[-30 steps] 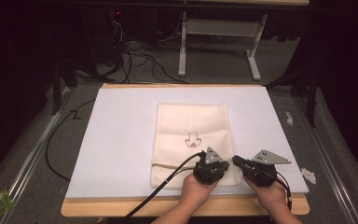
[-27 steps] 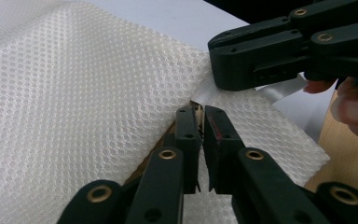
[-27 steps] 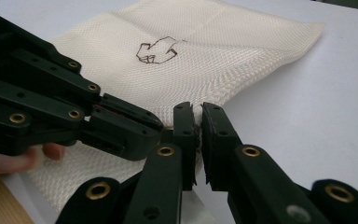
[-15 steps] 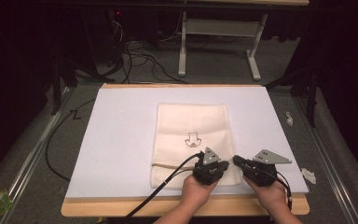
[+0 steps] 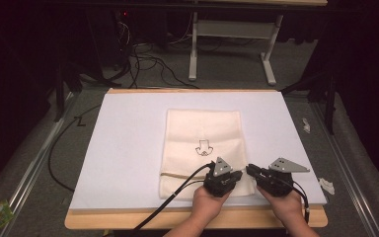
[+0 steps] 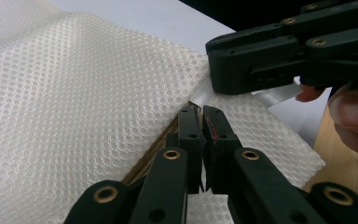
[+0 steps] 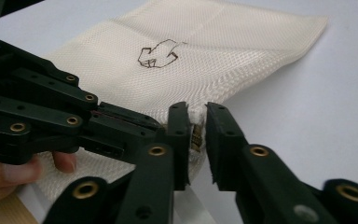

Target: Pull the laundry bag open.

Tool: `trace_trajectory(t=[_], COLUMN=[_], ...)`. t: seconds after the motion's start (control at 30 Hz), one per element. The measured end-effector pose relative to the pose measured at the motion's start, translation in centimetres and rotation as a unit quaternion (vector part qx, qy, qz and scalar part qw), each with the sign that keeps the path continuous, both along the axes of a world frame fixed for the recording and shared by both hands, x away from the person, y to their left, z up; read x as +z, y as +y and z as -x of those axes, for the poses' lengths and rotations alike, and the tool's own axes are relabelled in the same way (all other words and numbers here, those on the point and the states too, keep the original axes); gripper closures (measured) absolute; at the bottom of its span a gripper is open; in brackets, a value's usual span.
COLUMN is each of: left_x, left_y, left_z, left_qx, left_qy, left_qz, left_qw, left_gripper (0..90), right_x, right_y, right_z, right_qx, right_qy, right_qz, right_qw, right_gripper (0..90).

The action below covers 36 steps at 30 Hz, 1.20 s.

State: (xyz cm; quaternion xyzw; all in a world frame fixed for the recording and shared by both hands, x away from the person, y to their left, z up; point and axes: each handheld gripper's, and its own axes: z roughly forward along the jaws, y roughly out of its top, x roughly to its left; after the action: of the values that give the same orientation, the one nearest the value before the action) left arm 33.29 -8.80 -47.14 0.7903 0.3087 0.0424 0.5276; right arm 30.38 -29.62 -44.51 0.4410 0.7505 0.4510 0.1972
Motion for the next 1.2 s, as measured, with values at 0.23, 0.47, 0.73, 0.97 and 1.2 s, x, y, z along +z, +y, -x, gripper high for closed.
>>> trace_trajectory(t=[0.23, 0.47, 0.73, 0.97, 1.2], left_x=[0.1, 0.0, -0.3, -0.2, 1.0], left_y=[0.1, 0.6, 2.7, 5.7, 7.8], left_z=[-0.1, 0.0, -0.4, -0.6, 0.1], left_qx=[-0.002, -0.006, 0.009, 0.020, -0.001], left_qy=[0.004, -0.005, 0.005, 0.008, -0.004], left_qz=[0.001, -0.007, -0.025, -0.045, -0.082], left_qw=[1.0000, 0.9999, 0.9996, 0.9988, 0.9967], left_gripper=[87.3, 87.3, 87.3, 87.2, 87.2], right_x=[-0.5, -0.1, 0.1, 0.1, 0.2], right_y=[-0.2, 0.6, 0.2, -0.3, 0.9], right_z=[-0.4, 0.1, 0.1, 0.2, 0.5], right_qx=[0.009, 0.014, -0.001, -0.007, 0.013], right_qy=[0.019, -0.002, -0.005, -0.007, -0.011], right_qz=[-0.022, 0.023, 0.021, 0.016, 0.030], right_qw=[0.9995, 0.9996, 0.9998, 0.9998, 0.9994], right_gripper=[78.6, 84.3, 84.5, 84.4, 84.5])
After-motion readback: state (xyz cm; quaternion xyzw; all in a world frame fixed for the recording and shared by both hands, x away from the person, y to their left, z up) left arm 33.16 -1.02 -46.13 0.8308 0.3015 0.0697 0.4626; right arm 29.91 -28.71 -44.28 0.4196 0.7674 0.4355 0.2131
